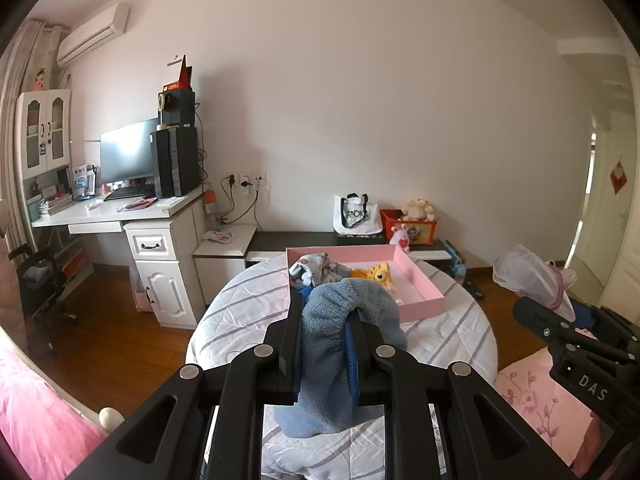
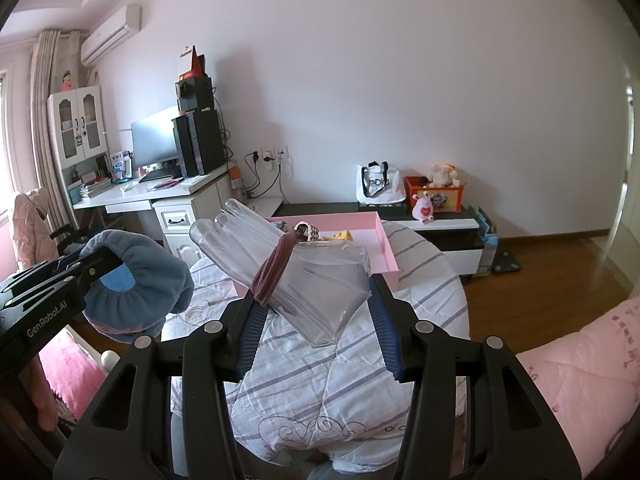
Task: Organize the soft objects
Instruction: 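Lift the plastic bag and blue fleece toward the pink tray with both grippers, then carry the plastic bag and blue fleece over the pink tray with both grippers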
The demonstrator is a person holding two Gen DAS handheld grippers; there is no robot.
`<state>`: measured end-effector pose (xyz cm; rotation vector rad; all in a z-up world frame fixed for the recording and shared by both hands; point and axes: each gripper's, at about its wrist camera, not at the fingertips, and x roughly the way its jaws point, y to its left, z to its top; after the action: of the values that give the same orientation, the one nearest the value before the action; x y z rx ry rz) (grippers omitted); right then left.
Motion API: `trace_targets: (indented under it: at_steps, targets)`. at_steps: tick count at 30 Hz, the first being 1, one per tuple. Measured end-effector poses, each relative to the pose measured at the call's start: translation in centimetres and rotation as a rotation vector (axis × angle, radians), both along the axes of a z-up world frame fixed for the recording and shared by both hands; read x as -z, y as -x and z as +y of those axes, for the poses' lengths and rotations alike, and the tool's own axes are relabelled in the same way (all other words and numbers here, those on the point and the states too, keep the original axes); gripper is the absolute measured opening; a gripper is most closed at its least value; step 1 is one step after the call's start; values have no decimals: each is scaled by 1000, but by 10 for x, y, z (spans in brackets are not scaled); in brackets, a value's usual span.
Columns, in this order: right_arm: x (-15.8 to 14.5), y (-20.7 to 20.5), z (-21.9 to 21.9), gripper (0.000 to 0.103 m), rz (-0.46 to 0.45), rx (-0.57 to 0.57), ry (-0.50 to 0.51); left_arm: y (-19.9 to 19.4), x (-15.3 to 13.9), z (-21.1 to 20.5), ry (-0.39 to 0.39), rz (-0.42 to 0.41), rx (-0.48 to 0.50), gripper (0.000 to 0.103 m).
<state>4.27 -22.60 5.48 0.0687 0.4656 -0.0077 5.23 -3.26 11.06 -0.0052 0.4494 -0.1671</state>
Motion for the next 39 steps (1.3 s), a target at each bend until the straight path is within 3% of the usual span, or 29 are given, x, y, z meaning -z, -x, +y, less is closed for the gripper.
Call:
trace_targets:
  at_steps: [16,26,39]
  targets:
    - [-4,-4,-3,47,12,9,-3,-18,0,-1,1,29,0,14]
    - [10,-23,-10,47,51,10,-10,-38,10,0,-2,65,2,14]
    - [43,-69,-20,47,157,14,-33,-102,29,-11,-21,149,24,14]
